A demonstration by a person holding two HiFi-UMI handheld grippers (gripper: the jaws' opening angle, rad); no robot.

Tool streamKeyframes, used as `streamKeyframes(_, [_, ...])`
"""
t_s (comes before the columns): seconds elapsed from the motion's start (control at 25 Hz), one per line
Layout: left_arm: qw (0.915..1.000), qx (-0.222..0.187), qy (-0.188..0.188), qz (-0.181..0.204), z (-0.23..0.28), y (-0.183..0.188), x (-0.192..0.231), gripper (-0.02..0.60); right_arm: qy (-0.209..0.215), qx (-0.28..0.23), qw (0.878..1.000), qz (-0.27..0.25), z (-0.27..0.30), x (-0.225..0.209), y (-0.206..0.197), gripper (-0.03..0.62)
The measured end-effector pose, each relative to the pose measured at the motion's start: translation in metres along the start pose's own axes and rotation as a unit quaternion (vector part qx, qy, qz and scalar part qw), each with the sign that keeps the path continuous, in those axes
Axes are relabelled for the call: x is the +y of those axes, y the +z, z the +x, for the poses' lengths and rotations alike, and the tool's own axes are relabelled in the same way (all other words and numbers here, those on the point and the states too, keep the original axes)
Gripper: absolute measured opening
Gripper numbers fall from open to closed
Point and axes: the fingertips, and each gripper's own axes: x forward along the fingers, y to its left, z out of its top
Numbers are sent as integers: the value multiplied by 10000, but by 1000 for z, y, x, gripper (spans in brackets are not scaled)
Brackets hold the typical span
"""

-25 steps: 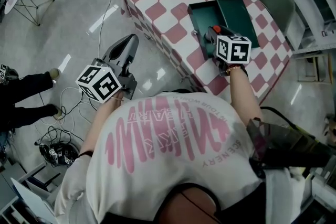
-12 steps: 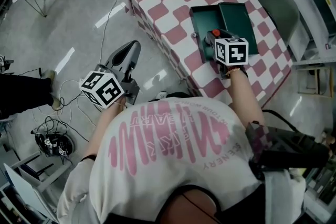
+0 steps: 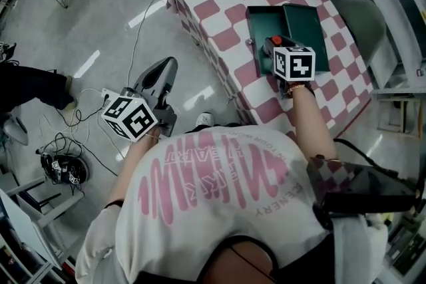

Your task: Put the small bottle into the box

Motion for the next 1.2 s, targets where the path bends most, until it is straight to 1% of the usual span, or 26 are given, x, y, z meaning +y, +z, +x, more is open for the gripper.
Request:
streamKeyframes(0.2, [9999, -63, 135, -7, -12, -5, -1, 6, -15, -36, 10000, -47, 0, 0, 0, 150])
streamKeyframes(0.48, [9994, -213, 272, -87, -28, -5, -1, 7, -40, -201, 9998, 70, -1, 0, 0, 150])
streamKeyframes(0.64, [9991, -277, 330, -57, -35, -2, -3, 6, -60, -145, 9999, -11, -1, 1, 0, 150])
streamKeyframes(0.8, [9985, -342, 420, -46, -45, -1, 0, 6, -14, -293, 9996, 8, -2, -2, 0, 150])
streamKeyframes(0.88, [9982, -371, 474, -35, -50, 0, 3, 6, -5, -308, 9995, -76, -3, 0, 0, 150])
streamKeyframes(1.2, [9977, -430, 518, -5, -56, 5, 5, 6, -150, -266, 9993, -197, -2, 2, -1, 150])
